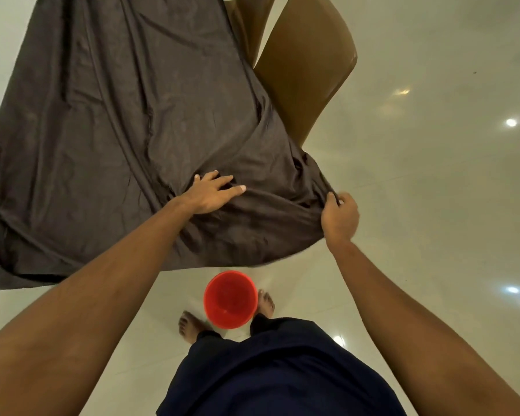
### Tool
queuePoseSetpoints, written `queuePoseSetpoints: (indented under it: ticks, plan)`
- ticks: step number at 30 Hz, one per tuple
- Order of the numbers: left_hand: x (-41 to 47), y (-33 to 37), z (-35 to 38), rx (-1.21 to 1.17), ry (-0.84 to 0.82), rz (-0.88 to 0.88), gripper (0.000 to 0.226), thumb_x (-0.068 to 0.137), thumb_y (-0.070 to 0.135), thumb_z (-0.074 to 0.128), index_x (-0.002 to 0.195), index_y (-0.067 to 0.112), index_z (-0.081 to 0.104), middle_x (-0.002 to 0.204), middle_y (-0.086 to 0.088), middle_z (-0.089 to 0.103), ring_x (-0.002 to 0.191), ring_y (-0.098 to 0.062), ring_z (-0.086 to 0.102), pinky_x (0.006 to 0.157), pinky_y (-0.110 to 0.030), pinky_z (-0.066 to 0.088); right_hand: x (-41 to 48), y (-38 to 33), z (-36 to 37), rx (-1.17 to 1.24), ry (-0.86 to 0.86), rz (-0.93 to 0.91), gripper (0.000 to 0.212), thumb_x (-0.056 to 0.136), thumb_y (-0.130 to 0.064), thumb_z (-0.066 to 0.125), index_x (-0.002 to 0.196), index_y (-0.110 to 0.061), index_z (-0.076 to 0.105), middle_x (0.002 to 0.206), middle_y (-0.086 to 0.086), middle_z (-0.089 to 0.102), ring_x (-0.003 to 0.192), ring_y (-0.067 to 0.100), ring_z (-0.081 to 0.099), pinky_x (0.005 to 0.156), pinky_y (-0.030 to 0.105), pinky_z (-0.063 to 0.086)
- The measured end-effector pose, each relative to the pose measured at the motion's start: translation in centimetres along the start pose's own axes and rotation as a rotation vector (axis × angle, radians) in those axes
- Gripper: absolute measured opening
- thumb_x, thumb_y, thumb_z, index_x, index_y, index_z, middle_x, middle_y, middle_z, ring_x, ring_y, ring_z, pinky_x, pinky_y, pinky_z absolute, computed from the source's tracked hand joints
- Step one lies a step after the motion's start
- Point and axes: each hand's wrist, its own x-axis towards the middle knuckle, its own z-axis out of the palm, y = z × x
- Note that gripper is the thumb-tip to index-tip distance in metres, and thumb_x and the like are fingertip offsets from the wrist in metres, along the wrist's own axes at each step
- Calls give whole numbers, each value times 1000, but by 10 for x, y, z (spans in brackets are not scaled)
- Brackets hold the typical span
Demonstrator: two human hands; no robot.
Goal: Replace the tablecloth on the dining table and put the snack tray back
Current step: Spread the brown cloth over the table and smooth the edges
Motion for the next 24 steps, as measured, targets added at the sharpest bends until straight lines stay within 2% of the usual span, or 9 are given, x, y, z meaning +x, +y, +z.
queuePoseSetpoints:
  ticks: [4,7,9,11,13,15,17,21,24]
  plan:
    - [3,-9,9,149,-53,0,108,61,101,30,153,46,22,167,3,-7,151,-36,-16,118,-66,-2,-20,35,-11,-187,8,168,28,92,-51,57,100,-24,63,104,5,68,97,33,63,81,39,46]
    - [-5,-12,16,200,-44,16,90,75,92,35,153,51,18,166,12,-12,151,-33,-17,113,-73,-1,-33,48,-1,-232,-26,121,33,89,-50,61,109,-23,62,110,5,66,103,31,63,84,40,49]
    - [-13,-17,26,275,22,85,85,81,87,37,154,49,16,166,11,-10,153,-29,-12,113,-72,2,-36,41,11,-85,-38,62,21,91,-37,63,105,-22,64,106,5,65,99,28,64,83,37,50]
    - [-26,-30,36,352,115,156,84,84,81,42,155,44,17,167,7,-2,154,-25,-2,115,-67,8,-41,21,24,18,-37,-104,9,90,-24,64,98,-19,66,97,2,63,88,20,61,81,35,50]
    - [-36,-53,40,364,243,209,80,87,71,50,155,38,25,165,0,16,152,-25,15,115,-59,23,-47,-11,39,41,-34,-329,9,89,-16,64,97,-17,67,94,1,60,82,16,56,79,32,49]
    - [-46,-80,35,224,401,218,75,86,63,51,150,28,40,155,-8,39,142,-30,36,110,-51,36,-53,-45,54,67,-65,-501,10,90,-15,64,99,-16,69,96,2,62,86,17,59,79,30,51]
    - [-55,-112,23,76,546,190,71,83,58,49,142,17,52,140,-12,52,130,-33,48,107,-47,42,-55,-76,71,15,-160,-636,13,91,-21,64,102,-16,69,101,4,65,93,21,60,84,36,52]
    - [-73,-192,-19,60,663,48,59,91,45,59,142,17,49,146,-13,46,137,-34,40,112,-48,37,-80,-123,125,-487,-468,-778,36,90,-44,65,122,-28,62,131,3,51,123,27,47,101,48,45]
    - [-84,-255,-46,45,704,-88,60,94,40,63,147,17,46,155,-16,39,146,-37,28,118,-51,28,-116,-144,171,-586,-599,-898,37,90,-45,64,123,-27,62,131,3,50,124,28,46,100,50,45]
